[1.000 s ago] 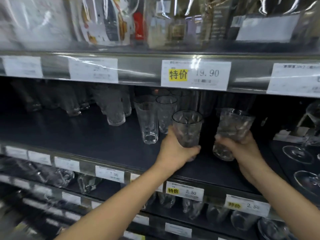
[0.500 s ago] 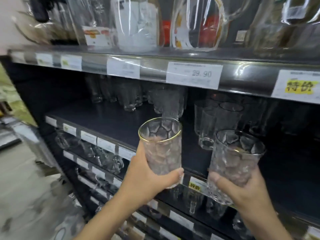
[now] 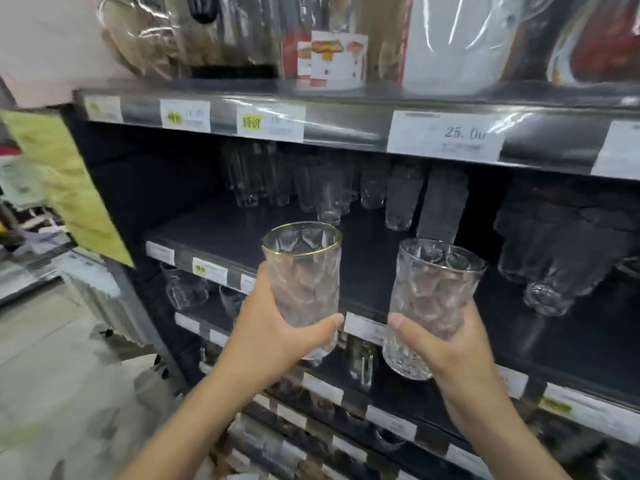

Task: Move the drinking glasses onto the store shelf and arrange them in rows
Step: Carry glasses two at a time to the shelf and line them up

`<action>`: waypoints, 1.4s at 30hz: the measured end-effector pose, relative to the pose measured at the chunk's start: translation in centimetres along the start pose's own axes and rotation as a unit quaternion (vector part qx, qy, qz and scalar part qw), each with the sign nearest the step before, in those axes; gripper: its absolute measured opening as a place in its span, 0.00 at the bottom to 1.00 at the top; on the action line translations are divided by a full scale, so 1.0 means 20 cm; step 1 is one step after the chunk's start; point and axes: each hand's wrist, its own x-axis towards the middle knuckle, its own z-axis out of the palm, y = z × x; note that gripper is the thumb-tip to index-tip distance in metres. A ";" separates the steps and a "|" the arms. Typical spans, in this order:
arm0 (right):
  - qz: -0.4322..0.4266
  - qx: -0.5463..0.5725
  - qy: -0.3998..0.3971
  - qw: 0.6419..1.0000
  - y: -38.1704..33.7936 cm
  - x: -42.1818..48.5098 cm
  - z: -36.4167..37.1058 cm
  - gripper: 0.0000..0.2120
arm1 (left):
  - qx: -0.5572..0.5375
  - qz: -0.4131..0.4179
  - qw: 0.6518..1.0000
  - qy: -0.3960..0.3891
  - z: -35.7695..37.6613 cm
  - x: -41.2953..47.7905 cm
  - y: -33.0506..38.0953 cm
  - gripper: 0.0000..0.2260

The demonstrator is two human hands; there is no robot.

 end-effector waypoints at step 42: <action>0.050 -0.226 0.221 0.947 0.36 0.91 0.36 0.29 | -0.013 0.040 0.976 -0.213 0.36 1.39 -0.56 0.19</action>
